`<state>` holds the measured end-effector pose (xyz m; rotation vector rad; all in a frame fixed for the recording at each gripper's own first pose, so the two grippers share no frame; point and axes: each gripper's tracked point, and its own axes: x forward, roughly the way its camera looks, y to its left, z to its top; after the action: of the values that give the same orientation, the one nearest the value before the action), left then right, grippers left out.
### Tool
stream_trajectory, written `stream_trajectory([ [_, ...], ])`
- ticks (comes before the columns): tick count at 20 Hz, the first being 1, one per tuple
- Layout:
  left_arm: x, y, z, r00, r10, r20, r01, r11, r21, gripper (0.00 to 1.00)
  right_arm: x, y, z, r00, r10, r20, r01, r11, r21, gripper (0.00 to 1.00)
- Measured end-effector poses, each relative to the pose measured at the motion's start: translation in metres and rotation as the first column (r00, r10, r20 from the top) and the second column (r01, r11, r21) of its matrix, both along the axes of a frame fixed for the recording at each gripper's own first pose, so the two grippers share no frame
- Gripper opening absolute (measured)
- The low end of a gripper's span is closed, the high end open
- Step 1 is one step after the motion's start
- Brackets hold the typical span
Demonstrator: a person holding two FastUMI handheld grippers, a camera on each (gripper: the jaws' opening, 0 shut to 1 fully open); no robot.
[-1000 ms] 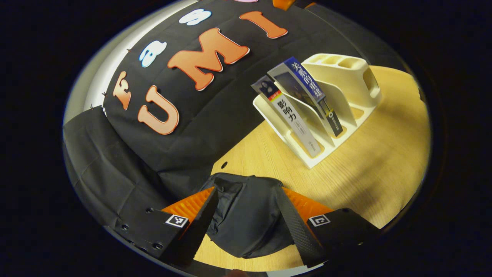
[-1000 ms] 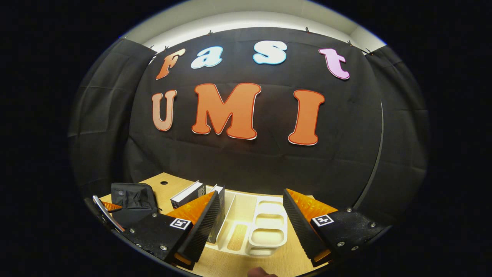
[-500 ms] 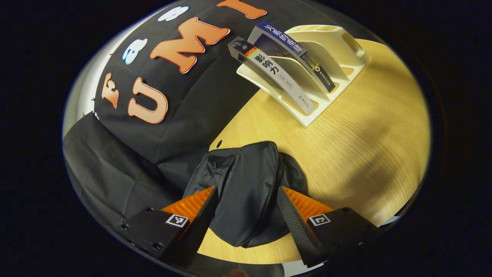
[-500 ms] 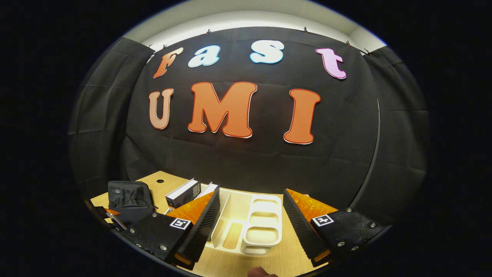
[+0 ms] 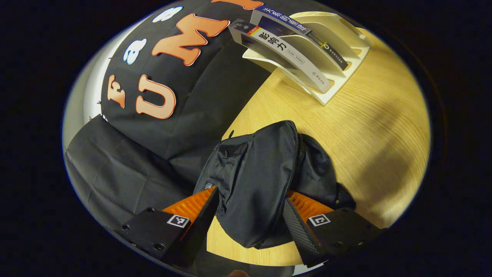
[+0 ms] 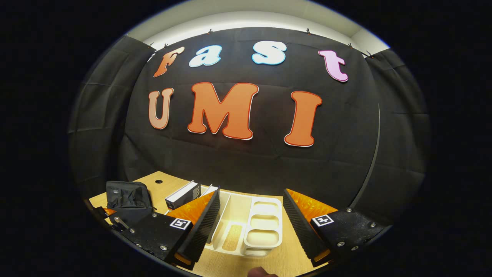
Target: Open the schoolbag, grab two books from the bookshelf and put them into the schoolbag.
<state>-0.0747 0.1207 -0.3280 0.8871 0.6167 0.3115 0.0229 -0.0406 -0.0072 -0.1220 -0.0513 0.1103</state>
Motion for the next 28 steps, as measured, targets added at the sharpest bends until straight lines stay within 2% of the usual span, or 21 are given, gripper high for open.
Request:
stream_trajectory([
  [4, 0.01, 0.014, 0.001, 1.0, 0.009, 0.0, -0.009, 0.999, 0.05, 0.96, 0.001, 0.01, 0.009, 1.0, -0.009, 0.007, 0.009, 1.0, -0.005, 0.98],
  [7, 0.016, 0.02, 0.001, 1.0, -0.009, -0.011, 0.009, 1.0, 0.006, 0.94, 0.002, 0.019, 0.017, 1.0, -0.022, 0.022, 0.022, 1.0, -0.006, 0.98],
  [9, 0.024, 0.027, 0.002, 0.999, -0.023, -0.029, 0.022, 0.999, -0.032, 0.87, 0.002, 0.027, 0.021, 0.999, -0.033, 0.029, 0.033, 0.999, -0.005, 0.98],
  [10, 0.026, 0.03, 0.001, 0.998, -0.031, -0.047, 0.028, 0.998, -0.05, 0.81, 0.001, 0.031, 0.023, 0.999, -0.038, 0.032, 0.038, 0.999, -0.004, 0.98],
  [11, 0.029, 0.031, 0.001, 0.998, -0.041, -0.057, 0.037, 0.997, -0.07, 0.67, 0.0, 0.036, 0.024, 0.998, -0.045, 0.034, 0.045, 0.999, -0.004, 0.98],
  [12, 0.03, 0.033, -0.001, 0.996, -0.051, -0.077, 0.043, 0.994, -0.096, 0.68, 0.001, 0.039, 0.026, 0.998, -0.052, 0.038, 0.052, 0.999, -0.003, 0.98],
  [14, 0.033, 0.031, -0.006, 0.99, -0.075, -0.12, 0.056, 0.986, -0.155, 0.31, 0.001, 0.048, 0.029, 0.997, -0.064, 0.042, 0.065, 0.998, -0.003, 0.98],
  [15, 0.035, 0.03, -0.007, 0.987, -0.09, -0.132, 0.065, 0.981, -0.183, 0.31, 0.001, 0.052, 0.029, 0.997, -0.071, 0.043, 0.071, 0.997, -0.006, 0.98],
  [16, 0.035, 0.029, -0.007, 0.983, -0.104, -0.153, 0.07, 0.974, -0.215, 0.21, 0.002, 0.056, 0.03, 0.996, -0.078, 0.045, 0.078, 0.997, -0.009, 0.98],
  [18, 0.034, 0.029, -0.006, 0.975, -0.128, -0.184, 0.076, 0.961, -0.266, 0.14, 0.003, 0.061, 0.033, 0.995, -0.092, 0.05, 0.093, 0.995, -0.023, 0.98],
  [21, 0.033, 0.029, 0.006, 0.961, -0.167, -0.222, 0.083, 0.935, -0.346, 0.12, 0.008, 0.07, 0.034, 0.994, -0.105, 0.044, 0.107, 0.993, -0.044, 0.98],
  [24, 0.032, 0.031, 0.017, 0.948, -0.198, -0.25, 0.072, 0.896, -0.438, 0.1, 0.014, 0.077, 0.033, 0.994, -0.108, 0.025, 0.109, 0.992, -0.059, 0.98],
  [28, 0.037, 0.038, 0.037, 0.937, -0.228, -0.263, 0.064, 0.856, -0.512, 0.09, 0.021, 0.089, 0.03, 0.996, -0.089, -0.01, 0.088, 0.993, -0.078, 0.98],
])
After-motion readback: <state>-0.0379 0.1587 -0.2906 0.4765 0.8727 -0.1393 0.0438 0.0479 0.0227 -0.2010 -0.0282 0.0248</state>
